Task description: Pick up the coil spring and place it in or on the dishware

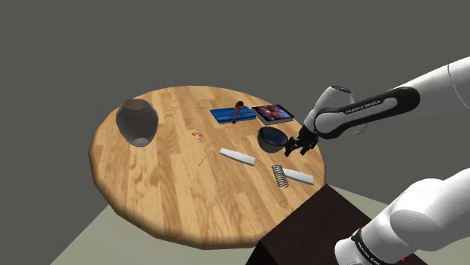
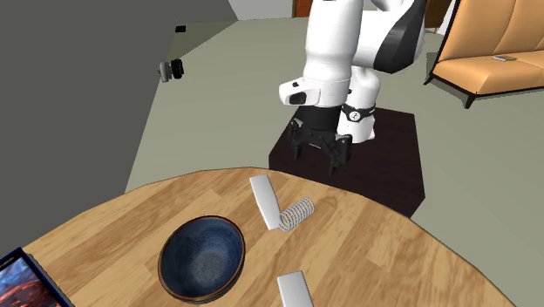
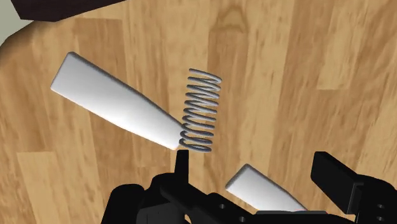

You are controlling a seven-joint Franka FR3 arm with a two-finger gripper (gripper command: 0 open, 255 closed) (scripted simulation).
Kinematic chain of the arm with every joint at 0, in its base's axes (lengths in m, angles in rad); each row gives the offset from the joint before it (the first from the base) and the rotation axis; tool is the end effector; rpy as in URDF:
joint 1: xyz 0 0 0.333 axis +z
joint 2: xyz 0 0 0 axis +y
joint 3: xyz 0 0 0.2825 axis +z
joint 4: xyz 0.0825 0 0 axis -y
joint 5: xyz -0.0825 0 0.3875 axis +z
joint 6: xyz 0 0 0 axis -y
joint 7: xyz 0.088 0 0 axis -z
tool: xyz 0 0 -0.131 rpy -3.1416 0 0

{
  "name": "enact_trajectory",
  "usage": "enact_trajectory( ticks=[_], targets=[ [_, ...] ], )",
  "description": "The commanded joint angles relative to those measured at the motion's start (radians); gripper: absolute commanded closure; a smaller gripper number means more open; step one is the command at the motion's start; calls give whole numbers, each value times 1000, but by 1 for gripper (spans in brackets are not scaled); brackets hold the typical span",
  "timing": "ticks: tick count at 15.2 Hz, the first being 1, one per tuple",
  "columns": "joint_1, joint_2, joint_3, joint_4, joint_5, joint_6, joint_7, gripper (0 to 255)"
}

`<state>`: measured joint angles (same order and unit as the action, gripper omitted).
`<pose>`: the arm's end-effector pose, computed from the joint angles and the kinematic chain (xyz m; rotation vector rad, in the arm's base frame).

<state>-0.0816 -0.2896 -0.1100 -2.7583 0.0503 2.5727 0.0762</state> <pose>0.3988 -0.0731 0.2539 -3.0466 0.4696 -0.1618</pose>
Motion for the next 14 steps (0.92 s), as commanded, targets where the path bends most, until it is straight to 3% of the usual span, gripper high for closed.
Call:
enact_trajectory(
  ticks=[1,4,7,10,14],
  targets=[
    [6,93,-10,4,25,87,-3,0],
    [20,232,-23,21,90,202,-29,0],
    [27,377,-18,55,209,302,-97,0],
    [-13,522,39,106,354,387,-188,0],
    [-61,599,98,134,407,438,-229,0]
  ],
)
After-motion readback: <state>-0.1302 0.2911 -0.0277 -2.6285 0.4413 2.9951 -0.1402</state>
